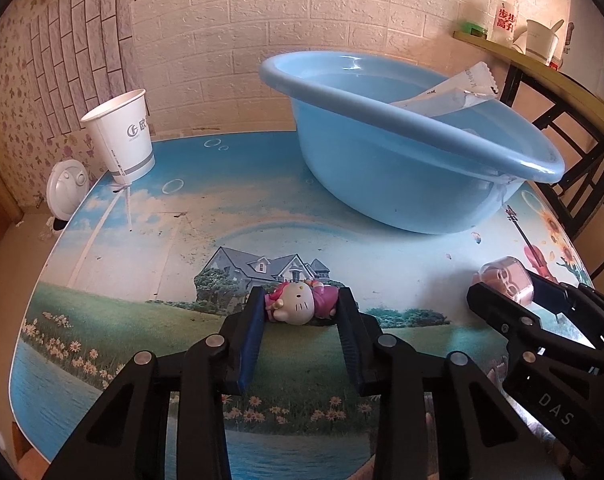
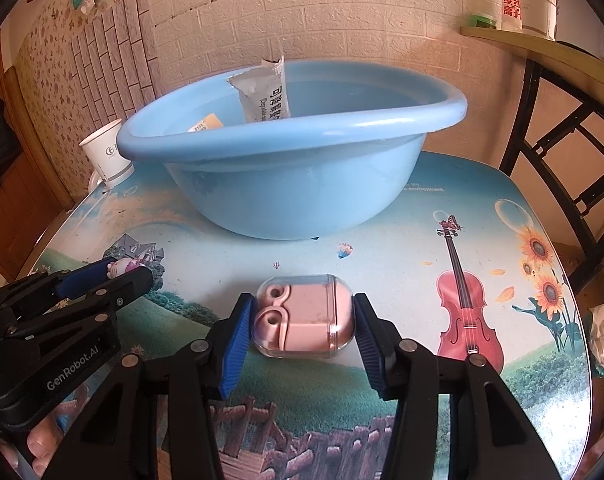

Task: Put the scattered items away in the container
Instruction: 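Lift the pink case and figurine and carry both over the basin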

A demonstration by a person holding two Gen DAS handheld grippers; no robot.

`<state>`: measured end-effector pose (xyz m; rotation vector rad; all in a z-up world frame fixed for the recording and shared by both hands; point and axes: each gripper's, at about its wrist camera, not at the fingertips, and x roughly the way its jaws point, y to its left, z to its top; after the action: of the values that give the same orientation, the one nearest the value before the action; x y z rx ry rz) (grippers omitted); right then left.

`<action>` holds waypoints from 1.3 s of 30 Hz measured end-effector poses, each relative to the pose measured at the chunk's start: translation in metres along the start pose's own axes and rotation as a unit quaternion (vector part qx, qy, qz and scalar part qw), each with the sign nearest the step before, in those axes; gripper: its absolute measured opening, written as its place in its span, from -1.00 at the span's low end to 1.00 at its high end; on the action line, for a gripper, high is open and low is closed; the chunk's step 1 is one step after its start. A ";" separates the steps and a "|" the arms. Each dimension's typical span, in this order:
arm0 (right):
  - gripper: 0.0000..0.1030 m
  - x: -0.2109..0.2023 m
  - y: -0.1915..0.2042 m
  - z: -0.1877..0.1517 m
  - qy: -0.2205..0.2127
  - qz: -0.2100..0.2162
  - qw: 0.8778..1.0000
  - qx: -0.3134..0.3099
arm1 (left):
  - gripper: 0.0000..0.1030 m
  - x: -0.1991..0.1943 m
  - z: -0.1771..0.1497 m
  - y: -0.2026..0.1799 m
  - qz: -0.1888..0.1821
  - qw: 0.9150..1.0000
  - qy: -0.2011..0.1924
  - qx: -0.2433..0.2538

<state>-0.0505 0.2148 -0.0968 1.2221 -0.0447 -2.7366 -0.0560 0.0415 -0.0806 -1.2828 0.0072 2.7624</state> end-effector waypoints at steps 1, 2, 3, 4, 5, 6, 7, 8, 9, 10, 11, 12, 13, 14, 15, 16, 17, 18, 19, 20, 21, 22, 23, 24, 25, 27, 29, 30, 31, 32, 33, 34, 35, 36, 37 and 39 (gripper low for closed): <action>-0.02 -0.001 -0.001 0.000 0.001 0.001 1.000 0.002 | -0.36 -0.002 0.001 0.001 0.000 1.000 -0.003 0.000; -0.02 -0.002 -0.002 0.000 0.002 0.002 1.000 0.004 | -0.36 -0.004 0.001 0.001 0.000 1.000 -0.006 0.000; -0.02 -0.004 -0.002 0.000 0.003 0.003 1.000 0.007 | -0.36 -0.007 0.001 0.002 0.000 1.000 -0.009 0.000; -0.02 -0.005 -0.003 -0.001 0.003 0.003 1.000 0.008 | -0.36 -0.009 0.002 0.002 0.000 1.000 -0.011 0.000; -0.02 -0.007 -0.003 -0.001 0.002 0.004 1.000 0.009 | -0.36 -0.012 0.003 0.003 -0.001 1.000 -0.013 -0.001; -0.02 -0.010 -0.002 -0.001 0.002 0.005 1.000 0.009 | -0.36 -0.014 0.003 0.003 -0.002 1.000 -0.015 -0.002; -0.02 -0.012 -0.002 -0.001 0.002 0.006 1.000 0.009 | -0.36 -0.017 0.004 0.005 -0.003 1.000 -0.018 -0.003; -0.02 -0.016 -0.001 -0.002 0.000 0.008 1.000 0.009 | -0.36 -0.019 0.005 0.006 -0.005 1.000 -0.020 -0.004; -0.02 -0.019 0.000 -0.002 -0.001 0.009 1.000 0.009 | -0.36 -0.022 0.006 0.007 -0.008 1.000 -0.023 -0.005; -0.02 -0.022 0.002 -0.002 -0.002 0.011 1.000 0.008 | -0.36 -0.026 0.006 0.007 -0.009 1.000 -0.026 -0.006; -0.02 -0.026 0.003 -0.002 -0.003 0.012 1.000 0.007 | -0.36 -0.030 0.007 0.007 -0.011 0.999 -0.030 -0.006; -0.02 -0.029 0.005 -0.003 -0.005 0.013 1.000 0.006 | -0.36 -0.032 0.009 0.009 -0.012 0.999 -0.032 -0.006; -0.02 -0.033 0.006 -0.002 -0.008 0.014 1.000 0.006 | -0.36 -0.036 0.010 0.010 -0.014 0.999 -0.036 -0.007; -0.02 -0.037 0.007 -0.002 -0.011 0.014 1.000 0.006 | -0.36 -0.040 0.011 0.010 -0.016 0.999 -0.039 -0.007; -0.02 -0.042 0.007 -0.002 -0.012 0.015 1.000 0.007 | -0.36 -0.044 0.012 0.011 -0.019 0.999 -0.042 -0.008; -0.02 -0.046 0.007 -0.002 -0.014 0.015 1.000 0.010 | -0.36 -0.049 0.013 0.011 -0.021 0.999 -0.045 -0.009; -0.02 -0.051 0.007 -0.002 -0.017 0.014 1.000 0.012 | -0.36 -0.053 0.015 0.012 -0.024 0.998 -0.049 -0.010; -0.02 -0.056 0.006 -0.001 -0.019 0.014 1.000 0.015 | -0.36 -0.057 0.016 0.012 -0.025 0.998 -0.052 -0.011; -0.02 -0.061 0.004 0.000 -0.022 0.014 0.999 0.018 | -0.36 -0.061 0.018 0.012 -0.027 0.998 -0.054 -0.011; -0.02 -0.065 0.003 0.001 -0.024 0.015 0.999 0.023 | -0.36 -0.064 0.020 0.012 -0.029 0.998 -0.058 -0.012; -0.02 -0.070 0.000 0.002 -0.027 0.016 0.999 0.027 | -0.36 -0.067 0.022 0.012 -0.031 0.998 -0.060 -0.012; -0.02 -0.075 -0.003 0.004 -0.030 0.017 0.999 0.031 | -0.36 -0.070 0.024 0.012 -0.032 0.997 -0.063 -0.012; -0.02 -0.079 -0.005 0.006 -0.034 0.017 0.999 0.034 | -0.36 -0.073 0.027 0.011 -0.035 0.997 -0.065 -0.012; -0.02 -0.084 -0.006 0.008 -0.039 0.016 0.998 0.037 | -0.36 -0.076 0.030 0.010 -0.038 0.997 -0.068 -0.011; -0.02 -0.089 -0.008 0.011 -0.043 0.016 0.998 0.039 | -0.36 -0.078 0.033 0.009 -0.040 0.997 -0.071 -0.011; -0.02 -0.097 -0.011 0.016 -0.051 0.016 0.998 0.042 | -0.36 -0.083 0.040 0.007 -0.044 0.996 -0.076 -0.009; -0.02 -0.105 -0.015 0.021 -0.058 0.017 0.997 0.045 | -0.36 -0.084 0.046 0.005 -0.048 0.996 -0.080 -0.006; -0.02 -0.109 -0.016 0.024 -0.062 0.017 0.997 0.046 | -0.36 -0.085 0.050 0.004 -0.051 0.995 -0.082 -0.005; -0.02 -0.112 -0.017 0.028 -0.066 0.018 0.997 0.046 | -0.36 -0.086 0.053 0.003 -0.054 0.995 -0.083 -0.005; -0.02 -0.114 -0.019 0.031 -0.070 0.018 0.996 0.046 | -0.36 -0.086 0.057 0.001 -0.057 0.995 -0.084 -0.004; -0.02 -0.116 -0.019 0.035 -0.073 0.019 0.996 0.046 | -0.36 -0.086 0.060 -0.001 -0.060 0.995 -0.085 -0.003; -0.02 -0.118 -0.020 0.038 -0.076 0.018 0.996 0.045 | -0.36 -0.086 0.063 -0.002 -0.061 0.994 -0.086 -0.001; -0.02 -0.120 -0.021 0.041 -0.079 0.018 0.996 0.045 | -0.36 -0.086 0.067 -0.004 -0.062 0.994 -0.087 0.001; -0.02 -0.121 -0.022 0.045 -0.082 0.018 0.995 0.045 | -0.36 -0.085 0.069 -0.006 -0.064 0.994 -0.088 0.004; -0.02 -0.122 -0.023 0.048 -0.084 0.017 0.995 0.044 | -0.36 -0.084 0.072 -0.007 -0.066 0.994 -0.089 0.005; -0.02 -0.123 -0.026 0.055 -0.088 0.019 0.995 0.045 | -0.36 -0.080 0.078 -0.010 -0.072 0.994 -0.087 0.007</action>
<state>-0.0130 0.2560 0.0286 0.9840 -0.2094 -2.8283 -0.0630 0.0486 0.0316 -0.9927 -0.0753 2.7333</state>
